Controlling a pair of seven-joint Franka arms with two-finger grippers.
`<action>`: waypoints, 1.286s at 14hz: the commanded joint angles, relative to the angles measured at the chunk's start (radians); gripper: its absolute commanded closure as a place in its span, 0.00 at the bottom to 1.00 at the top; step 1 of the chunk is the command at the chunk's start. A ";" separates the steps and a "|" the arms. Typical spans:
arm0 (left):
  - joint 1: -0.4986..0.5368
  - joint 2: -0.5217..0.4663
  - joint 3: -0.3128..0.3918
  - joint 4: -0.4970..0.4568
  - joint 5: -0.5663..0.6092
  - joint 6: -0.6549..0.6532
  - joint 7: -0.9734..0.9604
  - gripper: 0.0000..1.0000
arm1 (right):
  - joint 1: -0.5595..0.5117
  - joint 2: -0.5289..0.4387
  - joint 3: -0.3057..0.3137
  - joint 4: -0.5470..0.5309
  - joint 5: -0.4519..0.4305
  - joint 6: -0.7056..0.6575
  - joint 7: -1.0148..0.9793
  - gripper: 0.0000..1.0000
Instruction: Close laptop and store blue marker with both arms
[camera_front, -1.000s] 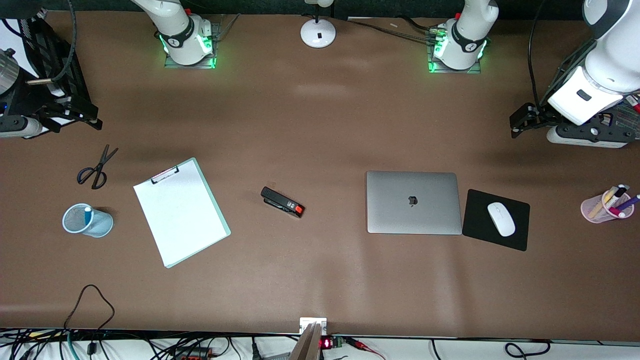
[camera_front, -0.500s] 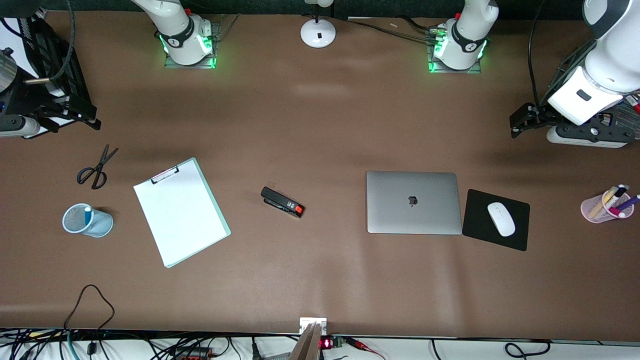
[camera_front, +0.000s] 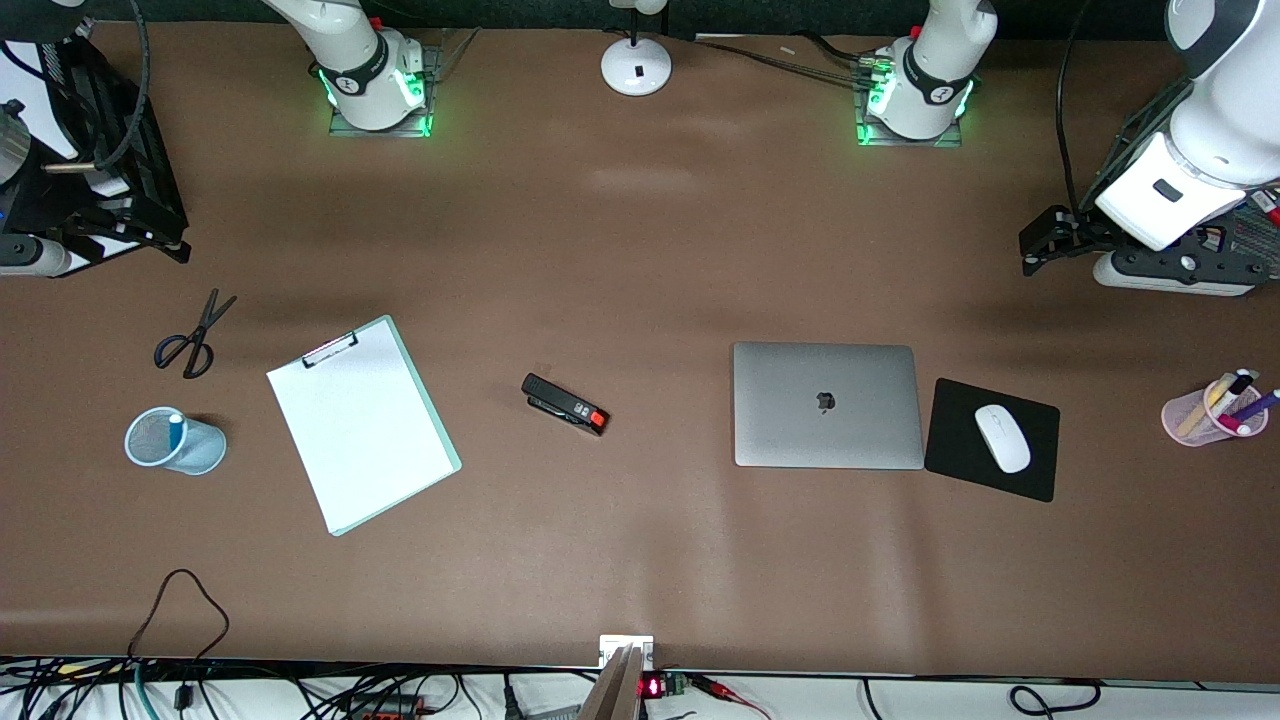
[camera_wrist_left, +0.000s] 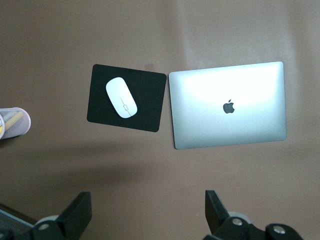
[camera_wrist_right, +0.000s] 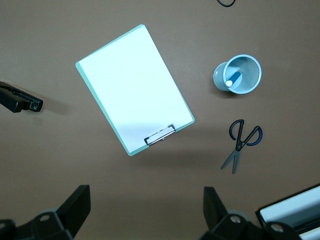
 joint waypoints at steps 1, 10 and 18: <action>0.001 0.007 0.000 0.026 -0.008 -0.023 0.010 0.00 | -0.002 0.006 0.004 0.019 -0.013 -0.019 0.022 0.00; 0.003 0.007 0.001 0.026 -0.008 -0.023 0.012 0.00 | -0.002 0.029 0.004 0.019 -0.014 -0.010 0.022 0.00; 0.006 0.007 0.001 0.026 -0.008 -0.023 0.013 0.00 | 0.002 0.027 0.006 0.022 -0.014 -0.012 0.024 0.00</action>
